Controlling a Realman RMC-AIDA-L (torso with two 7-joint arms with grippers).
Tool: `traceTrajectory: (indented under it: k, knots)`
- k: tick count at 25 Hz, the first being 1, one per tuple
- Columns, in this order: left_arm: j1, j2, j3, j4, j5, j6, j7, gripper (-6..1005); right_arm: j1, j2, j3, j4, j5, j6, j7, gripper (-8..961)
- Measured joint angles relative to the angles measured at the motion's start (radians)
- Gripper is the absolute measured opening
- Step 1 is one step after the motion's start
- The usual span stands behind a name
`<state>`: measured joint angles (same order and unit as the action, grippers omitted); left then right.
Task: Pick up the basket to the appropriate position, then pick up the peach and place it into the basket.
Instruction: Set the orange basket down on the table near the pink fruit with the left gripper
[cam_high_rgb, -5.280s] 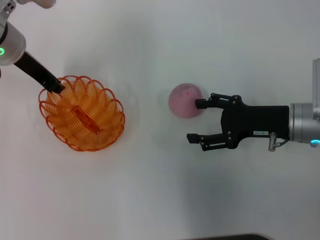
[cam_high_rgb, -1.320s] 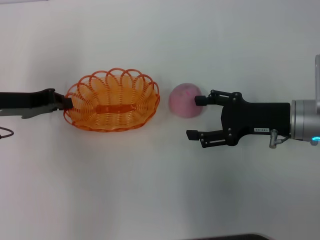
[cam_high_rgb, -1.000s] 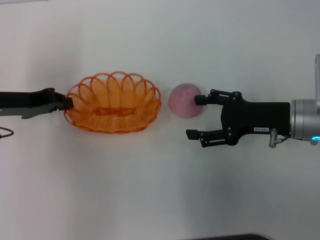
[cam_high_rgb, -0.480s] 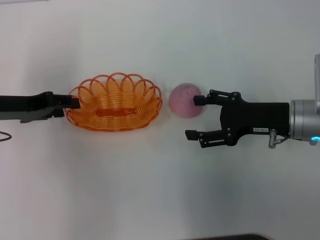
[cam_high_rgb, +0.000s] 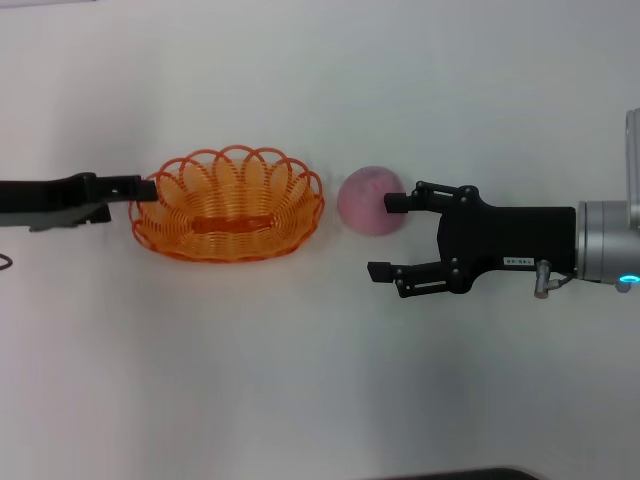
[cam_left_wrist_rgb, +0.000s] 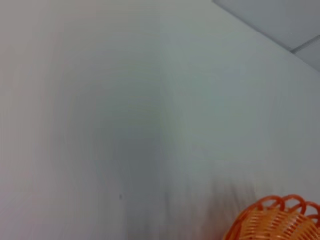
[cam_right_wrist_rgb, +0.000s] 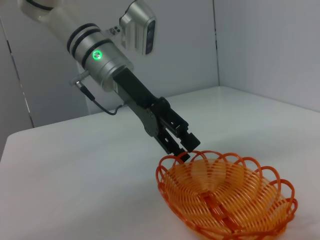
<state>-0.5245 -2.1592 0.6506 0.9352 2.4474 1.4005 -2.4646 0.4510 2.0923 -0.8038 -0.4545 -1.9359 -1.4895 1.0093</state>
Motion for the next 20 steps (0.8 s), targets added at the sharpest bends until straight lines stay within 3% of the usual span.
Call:
traceTrajectory:
  k: [6, 12, 15, 20]
  knots:
    - [0.023, 0.003, -0.006, 0.000, -0.125, 0.005, 0.209, 878, 0.000, 0.000, 0.000, 0.000, 0.000, 0.000, 0.000, 914]
    - [0.073, 0.016, -0.005, -0.018, -0.311, 0.116, 0.617, 879, 0.000, 0.000, 0.000, -0.002, 0.000, 0.000, 0.000, 914]
    - [0.080, 0.018, -0.006, -0.031, -0.333, 0.141, 0.748, 875, 0.000, -0.001, 0.000, -0.005, 0.000, -0.001, 0.000, 914]
    - [0.079, 0.013, 0.004, -0.032, -0.328, 0.140, 0.816, 875, 0.003, -0.003, 0.000, -0.007, 0.000, -0.003, 0.000, 913]
